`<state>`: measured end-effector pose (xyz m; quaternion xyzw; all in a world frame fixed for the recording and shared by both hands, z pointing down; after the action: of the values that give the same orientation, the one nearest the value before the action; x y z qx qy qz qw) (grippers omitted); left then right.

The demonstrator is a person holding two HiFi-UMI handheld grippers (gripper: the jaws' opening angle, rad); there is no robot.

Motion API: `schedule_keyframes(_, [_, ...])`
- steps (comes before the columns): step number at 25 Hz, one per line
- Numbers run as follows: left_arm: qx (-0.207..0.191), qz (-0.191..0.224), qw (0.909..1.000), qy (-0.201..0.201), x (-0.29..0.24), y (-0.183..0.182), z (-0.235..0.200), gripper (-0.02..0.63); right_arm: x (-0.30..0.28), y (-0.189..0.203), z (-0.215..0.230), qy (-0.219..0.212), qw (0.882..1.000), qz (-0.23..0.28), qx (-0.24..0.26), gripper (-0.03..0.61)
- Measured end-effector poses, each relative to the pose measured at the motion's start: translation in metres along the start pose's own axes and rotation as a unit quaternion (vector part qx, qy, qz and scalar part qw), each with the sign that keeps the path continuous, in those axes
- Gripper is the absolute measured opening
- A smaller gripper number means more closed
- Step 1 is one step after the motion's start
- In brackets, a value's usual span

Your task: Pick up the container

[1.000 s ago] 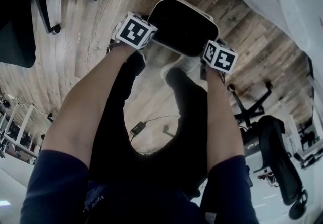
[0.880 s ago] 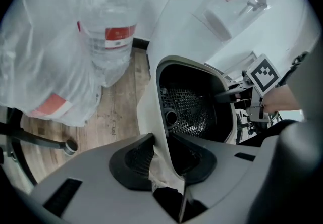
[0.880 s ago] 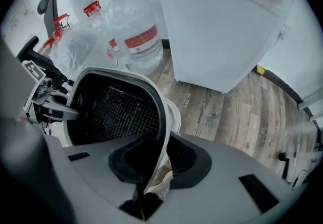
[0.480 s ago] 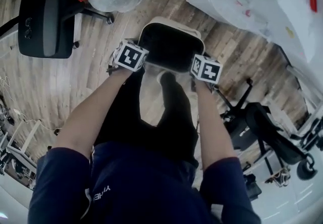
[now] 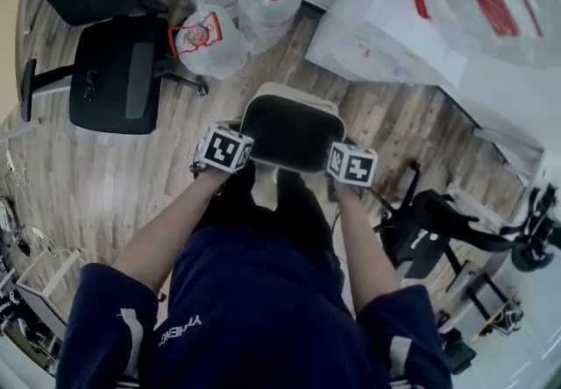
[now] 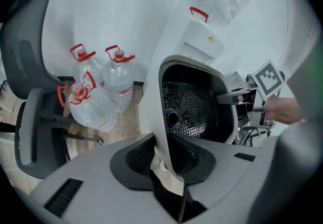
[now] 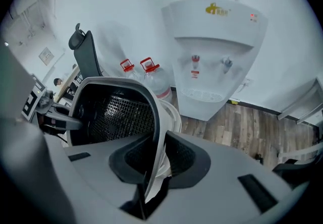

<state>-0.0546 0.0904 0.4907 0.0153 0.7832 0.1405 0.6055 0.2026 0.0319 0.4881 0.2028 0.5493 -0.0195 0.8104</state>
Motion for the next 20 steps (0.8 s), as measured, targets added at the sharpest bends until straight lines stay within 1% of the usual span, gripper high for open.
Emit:
schedule_keyframes(2, [0.011, 0.003, 0.9999, 0.007, 0.022, 0.004, 0.007, 0.109, 0.022, 0.002, -0.009, -0.003, 1.0, 0.01, -0.004, 0.074])
schedule_keyframes(8, [0.008, 0.014, 0.9998, 0.006, 0.067, 0.007, 0.018, 0.11, 0.064, -0.003, -0.027, -0.012, 0.999, 0.035, -0.011, 0.072])
schedule_keyframes(10, [0.007, 0.022, 0.9997, 0.007, 0.079, 0.003, 0.02, 0.11, 0.073, -0.005, -0.03, -0.014, 0.999, 0.043, -0.016, 0.072])
schedule_keyframes(15, [-0.012, 0.047, 0.9988, 0.005, 0.102, -0.016, 0.02, 0.112, 0.091, -0.016, -0.035, -0.01, 0.998, 0.065, -0.024, 0.071])
schedule_keyframes(20, [-0.012, 0.058, 0.9982, 0.011, 0.114, -0.023, 0.022, 0.115, 0.102, -0.024, -0.038, -0.009, 0.997, 0.072, -0.022, 0.071])
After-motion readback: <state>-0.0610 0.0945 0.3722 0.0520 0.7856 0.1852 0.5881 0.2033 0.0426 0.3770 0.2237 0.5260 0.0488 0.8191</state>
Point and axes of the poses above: the fingertips, and each gripper's own axes: x backward along the fingers, z to its right, y out of its underside, the point moved 6 cm from there along x, backward along the fingers, and after that the axes turned 8 degrees about -y, right-handed, at the moved point
